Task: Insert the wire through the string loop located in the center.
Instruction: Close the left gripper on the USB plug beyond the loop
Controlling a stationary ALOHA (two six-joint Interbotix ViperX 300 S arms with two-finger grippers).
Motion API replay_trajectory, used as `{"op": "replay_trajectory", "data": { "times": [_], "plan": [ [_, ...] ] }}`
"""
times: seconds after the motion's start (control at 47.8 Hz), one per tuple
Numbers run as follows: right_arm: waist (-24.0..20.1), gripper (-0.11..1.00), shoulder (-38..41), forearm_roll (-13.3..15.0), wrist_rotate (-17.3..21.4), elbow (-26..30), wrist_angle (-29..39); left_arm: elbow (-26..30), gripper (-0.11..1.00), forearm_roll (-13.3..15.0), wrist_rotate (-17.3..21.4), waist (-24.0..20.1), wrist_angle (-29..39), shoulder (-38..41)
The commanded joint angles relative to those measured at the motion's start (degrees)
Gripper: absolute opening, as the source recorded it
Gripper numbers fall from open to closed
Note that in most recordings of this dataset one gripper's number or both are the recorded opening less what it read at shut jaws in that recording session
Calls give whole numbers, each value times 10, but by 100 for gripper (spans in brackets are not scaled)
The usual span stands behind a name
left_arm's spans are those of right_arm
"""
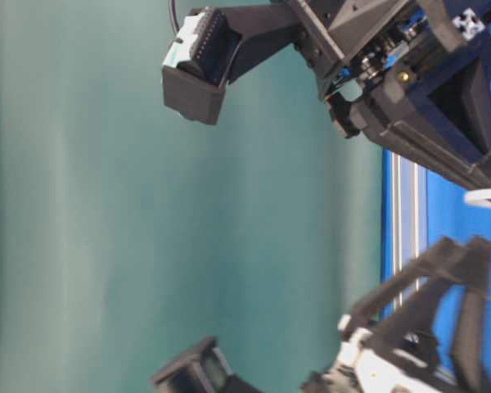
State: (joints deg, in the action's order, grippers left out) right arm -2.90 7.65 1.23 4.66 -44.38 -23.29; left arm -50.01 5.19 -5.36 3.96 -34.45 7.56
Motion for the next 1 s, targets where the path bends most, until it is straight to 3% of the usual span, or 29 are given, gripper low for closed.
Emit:
{"op": "replay_trajectory", "data": {
  "times": [0.0, 0.983],
  "plan": [
    [1, -2, -7, 1, -1, 9, -7, 10, 91, -1, -4, 4, -2, 4],
    [1, -2, -7, 2, -1, 9, -6, 9, 91, -1, -13, 4, 2, 15]
  ]
}}
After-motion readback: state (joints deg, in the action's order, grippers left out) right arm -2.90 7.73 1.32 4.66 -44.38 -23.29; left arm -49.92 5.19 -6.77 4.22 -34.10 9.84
